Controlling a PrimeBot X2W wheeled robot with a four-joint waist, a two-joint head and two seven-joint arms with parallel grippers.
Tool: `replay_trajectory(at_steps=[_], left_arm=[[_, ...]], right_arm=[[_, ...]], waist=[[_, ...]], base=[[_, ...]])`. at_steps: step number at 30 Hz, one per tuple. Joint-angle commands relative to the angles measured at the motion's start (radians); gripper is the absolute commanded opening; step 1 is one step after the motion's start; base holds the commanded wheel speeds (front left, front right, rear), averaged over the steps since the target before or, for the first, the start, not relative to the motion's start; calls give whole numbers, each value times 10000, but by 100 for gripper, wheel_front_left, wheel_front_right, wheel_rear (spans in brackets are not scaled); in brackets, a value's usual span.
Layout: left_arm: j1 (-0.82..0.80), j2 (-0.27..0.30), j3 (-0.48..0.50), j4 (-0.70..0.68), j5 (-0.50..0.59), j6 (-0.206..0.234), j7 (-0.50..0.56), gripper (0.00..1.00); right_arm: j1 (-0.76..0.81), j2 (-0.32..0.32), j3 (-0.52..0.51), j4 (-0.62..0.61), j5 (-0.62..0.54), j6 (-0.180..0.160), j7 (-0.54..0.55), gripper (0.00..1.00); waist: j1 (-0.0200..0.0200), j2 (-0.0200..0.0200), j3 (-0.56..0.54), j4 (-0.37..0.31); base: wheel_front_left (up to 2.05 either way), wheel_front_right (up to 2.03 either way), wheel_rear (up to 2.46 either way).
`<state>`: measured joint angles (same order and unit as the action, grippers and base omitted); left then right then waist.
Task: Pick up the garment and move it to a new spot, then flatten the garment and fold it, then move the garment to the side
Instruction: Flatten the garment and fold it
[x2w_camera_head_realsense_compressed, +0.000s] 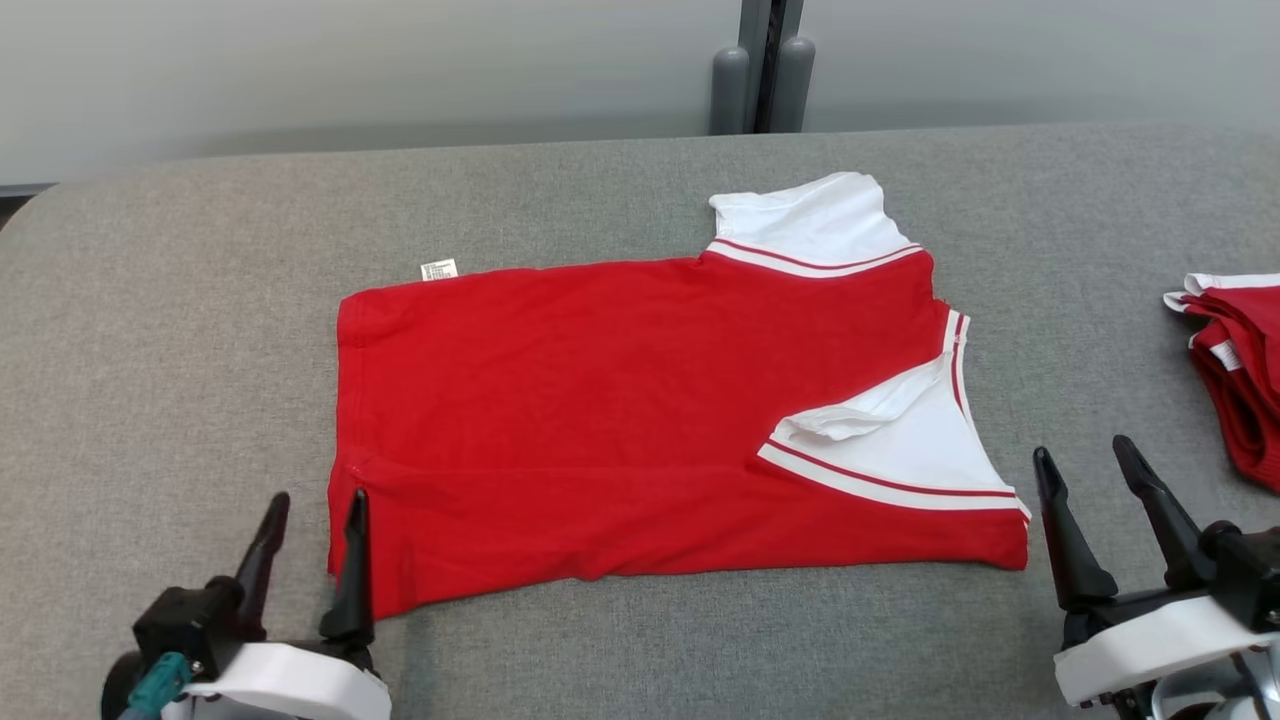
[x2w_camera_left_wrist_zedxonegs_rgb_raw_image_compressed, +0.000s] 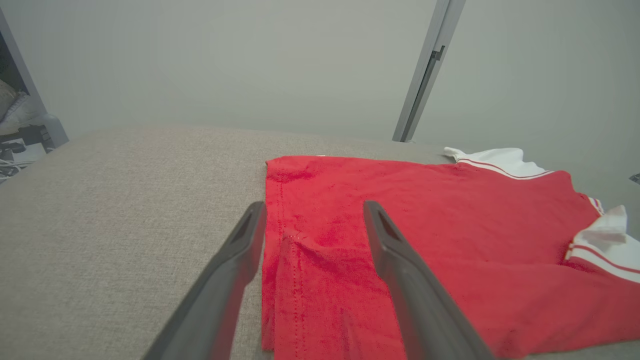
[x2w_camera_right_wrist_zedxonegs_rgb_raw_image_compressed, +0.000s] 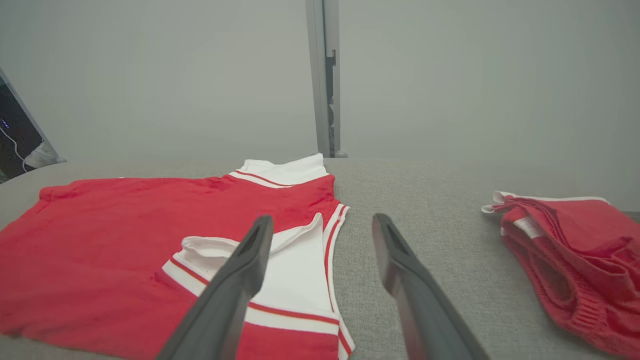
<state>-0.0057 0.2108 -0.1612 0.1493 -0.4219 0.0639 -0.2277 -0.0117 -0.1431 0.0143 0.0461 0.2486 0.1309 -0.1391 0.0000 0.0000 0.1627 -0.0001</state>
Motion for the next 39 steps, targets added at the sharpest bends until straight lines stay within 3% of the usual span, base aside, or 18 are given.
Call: replay_trajectory(at_steps=[1, 14, 24, 25, 26, 27, 28, 39], left_arm=[[53, -7, -79, 140, -76, -61, 73, 100], [-153, -456, -406, 1506, -856, -576, 638, 100], [-588, -435, -577, 2357, -1267, -898, 1445, 100], [-635, -415, -614, 2408, -1251, -920, 1495, 76], [-646, -408, -627, 2427, -1262, -925, 1513, 41], [-660, -376, -639, 2410, -1229, -924, 1452, 4], [-661, -333, -646, 2405, -1185, -919, 1419, 0], [-175, 41, -618, 1091, -1131, -714, 1521, 0]], right_arm=[[-93, -143, 124, 205, -89, -3, 99, 100], [-323, -27, 554, 2328, 109, -3, -141, 100], [-949, 180, 806, 3490, 87, -3, -52, 100], [-989, 206, 874, 3552, 62, -3, 4, 80], [-1024, 256, 936, 3596, 119, -3, 15, 36], [-1043, 290, 1000, 3642, 162, -2, 42, 0], [-1054, 300, 1044, 3696, 180, -2, 85, 0], [-335, 327, 649, 2693, 566, -3, 12, 0]], waist=[[0, 0, 90, 7], [0, 0, 711, 186], [0, 0, 930, 160], [0, 0, 939, 164], [0, 0, 948, 166], [0, 0, 956, 172], [0, 0, 957, 182], [0, 0, 593, 315]], base=[[0, 0, 0], [0, 0, 0], [0, 0, 0], [0, 0, 0], [0, 0, 0], [0, 0, 0], [0, 0, 0], [0, 0, 0]])
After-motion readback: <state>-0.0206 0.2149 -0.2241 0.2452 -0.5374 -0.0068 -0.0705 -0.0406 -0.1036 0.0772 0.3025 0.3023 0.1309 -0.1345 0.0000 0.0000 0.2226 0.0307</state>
